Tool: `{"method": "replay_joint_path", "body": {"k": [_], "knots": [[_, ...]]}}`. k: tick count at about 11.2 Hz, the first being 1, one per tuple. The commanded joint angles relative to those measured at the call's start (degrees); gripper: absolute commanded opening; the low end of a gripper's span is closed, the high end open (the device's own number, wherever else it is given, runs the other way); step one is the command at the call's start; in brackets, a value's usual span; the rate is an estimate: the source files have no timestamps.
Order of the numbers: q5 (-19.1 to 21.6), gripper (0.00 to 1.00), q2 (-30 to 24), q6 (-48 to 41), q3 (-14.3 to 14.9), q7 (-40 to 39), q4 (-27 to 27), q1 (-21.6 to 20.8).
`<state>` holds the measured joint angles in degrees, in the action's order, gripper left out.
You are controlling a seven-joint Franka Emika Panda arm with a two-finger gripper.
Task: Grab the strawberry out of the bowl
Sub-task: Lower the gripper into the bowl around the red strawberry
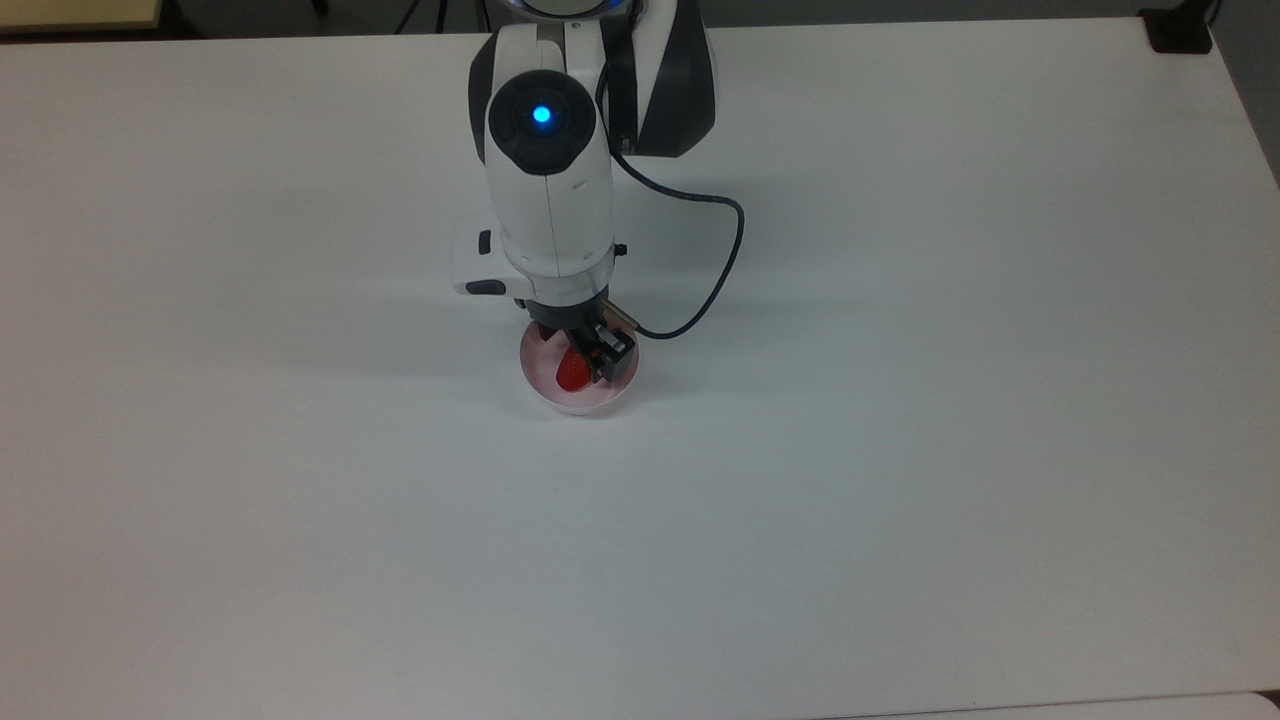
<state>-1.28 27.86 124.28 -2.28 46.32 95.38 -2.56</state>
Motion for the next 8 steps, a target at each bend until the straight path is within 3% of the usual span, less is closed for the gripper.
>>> {"method": "replay_joint_path", "body": {"k": [1, 4, 5, 8], "knots": [[-0.2, 0.98, 0.9, -0.4, 0.2, -0.9, 1.0, -0.6], [-0.5, 1.00, 1.7, 0.2, 0.2, -0.9, 1.1, -1.4], [-0.5, 0.95, 1.7, 0.2, 0.2, -1.0, 1.1, -1.5], [-0.4, 0.57, 1.7, 0.5, 0.2, -1.7, 1.0, -1.1]]}}
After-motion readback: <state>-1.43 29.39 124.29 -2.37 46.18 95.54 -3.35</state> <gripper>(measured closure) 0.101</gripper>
